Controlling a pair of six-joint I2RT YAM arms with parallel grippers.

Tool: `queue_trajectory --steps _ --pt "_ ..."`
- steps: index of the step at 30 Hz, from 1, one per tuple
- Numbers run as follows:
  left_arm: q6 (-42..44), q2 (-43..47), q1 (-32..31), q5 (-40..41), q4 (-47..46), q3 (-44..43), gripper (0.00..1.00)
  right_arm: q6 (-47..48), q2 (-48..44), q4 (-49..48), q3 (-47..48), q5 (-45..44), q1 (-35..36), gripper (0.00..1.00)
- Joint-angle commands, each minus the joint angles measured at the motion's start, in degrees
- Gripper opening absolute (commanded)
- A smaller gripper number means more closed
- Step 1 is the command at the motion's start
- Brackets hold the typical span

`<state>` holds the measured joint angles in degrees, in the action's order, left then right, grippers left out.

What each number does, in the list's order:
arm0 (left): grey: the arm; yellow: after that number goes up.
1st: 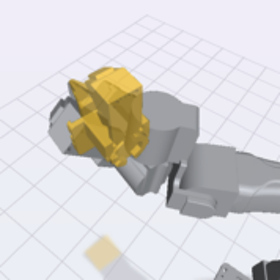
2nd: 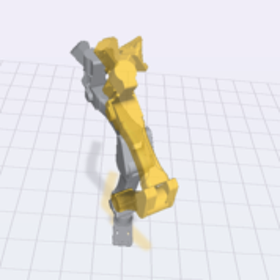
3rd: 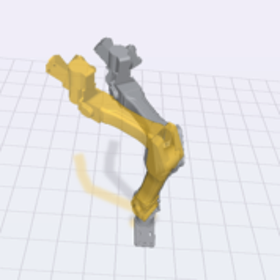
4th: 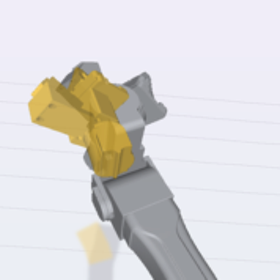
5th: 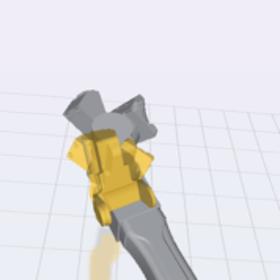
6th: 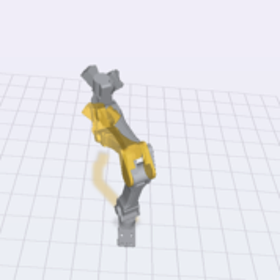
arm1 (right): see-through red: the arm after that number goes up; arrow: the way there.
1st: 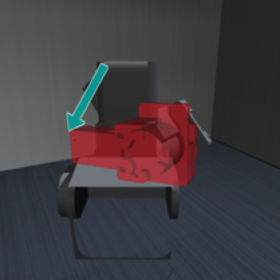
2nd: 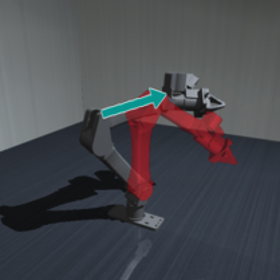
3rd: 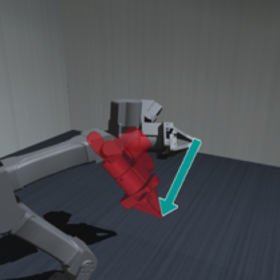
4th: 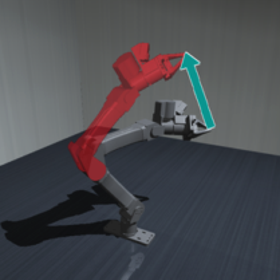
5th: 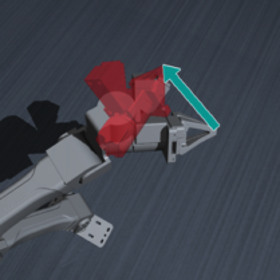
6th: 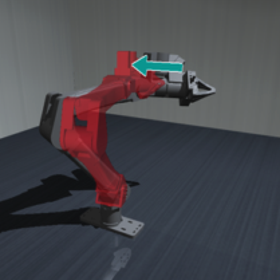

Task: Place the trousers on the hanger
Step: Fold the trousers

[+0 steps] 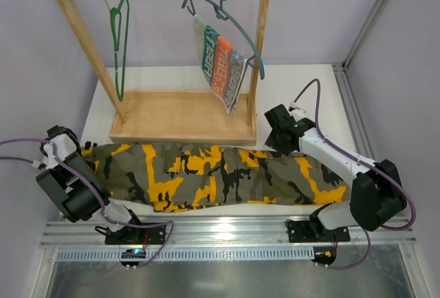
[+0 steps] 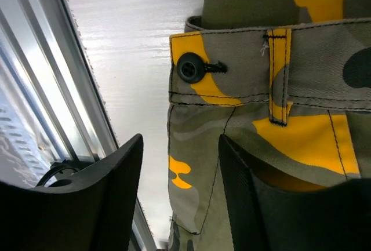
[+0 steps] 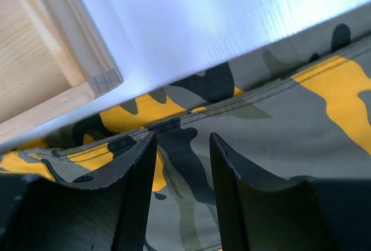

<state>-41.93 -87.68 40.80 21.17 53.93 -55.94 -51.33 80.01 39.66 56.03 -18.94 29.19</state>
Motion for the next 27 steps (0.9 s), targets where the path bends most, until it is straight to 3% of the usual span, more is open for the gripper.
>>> queue_trajectory --steps 1,5,8,12,19,27 --pt "-0.96 2.67 0.43 4.76 1.61 -4.26 0.56 -10.88 -0.90 5.16 1.01 -4.35 -0.19 0.45" --pt "0.18 7.86 0.25 -2.14 0.30 -5.58 0.59 -16.16 -1.35 7.44 -0.57 -5.93 -0.89 0.45" --pt "1.77 12.25 -2.73 -11.01 -3.56 -3.22 0.59 -20.73 -1.08 9.73 -0.57 -6.64 -1.59 0.45" --pt "1.77 13.94 -8.62 -15.25 -7.25 0.82 0.61 -26.26 1.90 14.03 1.18 -6.29 -2.47 0.45" --pt "-2.27 4.90 -8.54 -20.99 -12.97 6.63 0.61 -28.21 10.69 18.52 5.31 -3.65 -4.66 0.44" --pt "-1.05 0.93 -8.63 -18.79 -14.91 7.25 0.61 -30.23 16.58 19.58 8.92 -5.41 -6.16 0.42"
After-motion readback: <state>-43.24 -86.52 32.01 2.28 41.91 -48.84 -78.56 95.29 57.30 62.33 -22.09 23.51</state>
